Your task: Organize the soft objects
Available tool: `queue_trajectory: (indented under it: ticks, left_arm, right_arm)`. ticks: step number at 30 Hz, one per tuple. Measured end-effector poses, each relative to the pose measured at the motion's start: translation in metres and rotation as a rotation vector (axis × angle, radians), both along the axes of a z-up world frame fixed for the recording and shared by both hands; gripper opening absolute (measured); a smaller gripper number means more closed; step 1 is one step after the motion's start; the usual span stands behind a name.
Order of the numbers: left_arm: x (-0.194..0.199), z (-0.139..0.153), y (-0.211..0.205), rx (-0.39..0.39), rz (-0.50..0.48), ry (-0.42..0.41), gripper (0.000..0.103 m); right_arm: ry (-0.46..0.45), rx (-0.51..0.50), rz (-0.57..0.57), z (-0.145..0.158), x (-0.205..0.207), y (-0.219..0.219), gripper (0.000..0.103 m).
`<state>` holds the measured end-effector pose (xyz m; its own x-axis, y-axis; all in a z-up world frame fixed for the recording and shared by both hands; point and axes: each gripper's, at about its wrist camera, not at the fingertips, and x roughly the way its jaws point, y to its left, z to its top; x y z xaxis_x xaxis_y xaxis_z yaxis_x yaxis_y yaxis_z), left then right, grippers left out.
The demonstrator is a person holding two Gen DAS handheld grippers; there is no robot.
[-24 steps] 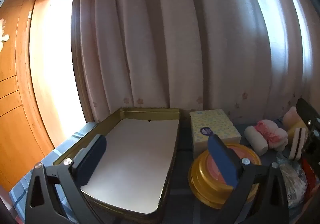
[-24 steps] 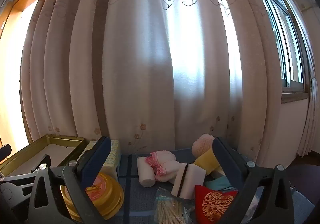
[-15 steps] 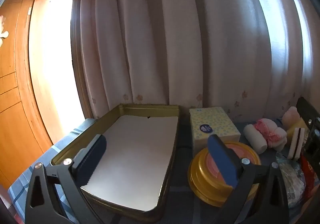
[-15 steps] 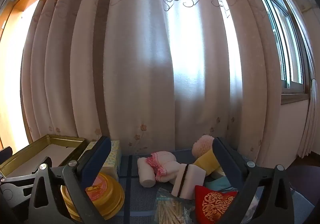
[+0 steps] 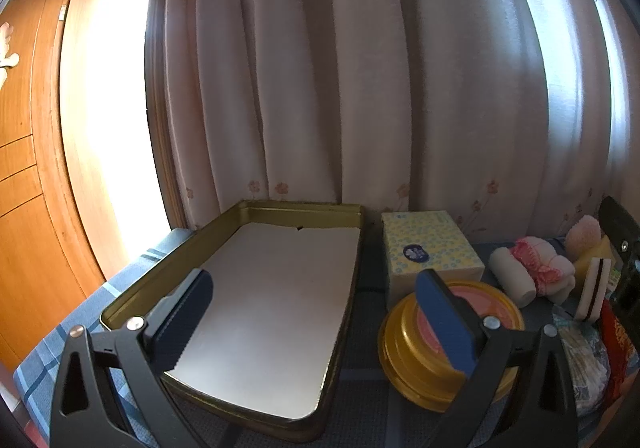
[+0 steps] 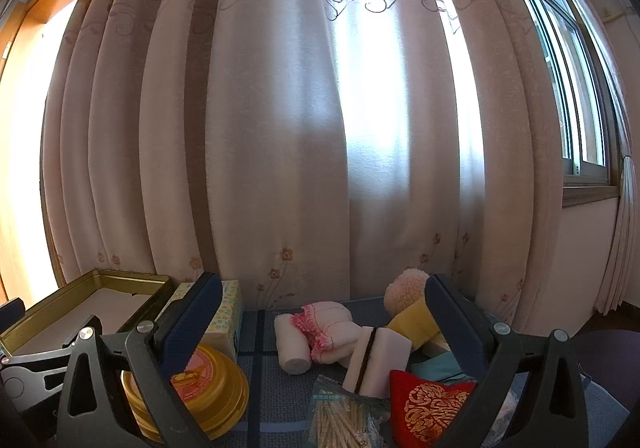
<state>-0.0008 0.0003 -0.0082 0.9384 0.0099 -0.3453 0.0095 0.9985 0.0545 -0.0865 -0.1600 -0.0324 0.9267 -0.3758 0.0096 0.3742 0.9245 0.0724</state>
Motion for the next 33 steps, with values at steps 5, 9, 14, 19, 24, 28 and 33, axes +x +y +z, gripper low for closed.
queue_trajectory:
  ticks: [5,9,14,19,24,28,33]
  left_arm:
    - [0.0014,0.0010,0.0002,-0.002,0.000,0.003,0.103]
    - [0.0015,0.0009,-0.0002,-0.004,0.000,0.002,0.103]
    - [0.0034,0.0023,0.0006,-0.010,0.003,0.006,0.103]
    - [0.0035,0.0030,0.0005,-0.019,0.006,0.005,0.103]
    - [0.0030,0.0033,0.0002,-0.023,0.008,0.004,0.103]
    - [0.0020,0.0042,0.0029,-0.026,0.008,0.003,0.103]
    - [0.0023,0.0046,0.0029,-0.028,0.009,0.003,0.103]
  right_arm:
    - [-0.001,-0.002,0.001,-0.0007,0.0005,-0.0003,0.102]
    - [0.002,0.000,-0.002,-0.0013,0.0015,-0.0002,0.102]
    - [0.001,-0.002,-0.001,-0.0009,0.0017,-0.0004,0.102]
    - [0.000,-0.002,-0.001,-0.0014,0.0009,-0.0007,0.102]
    - [-0.002,-0.004,-0.001,-0.0013,0.0007,-0.0008,0.102]
    - [-0.005,-0.005,-0.001,-0.0017,0.0004,-0.0016,0.102]
    - [-0.006,-0.005,-0.001,-0.0017,0.0003,-0.0018,0.102]
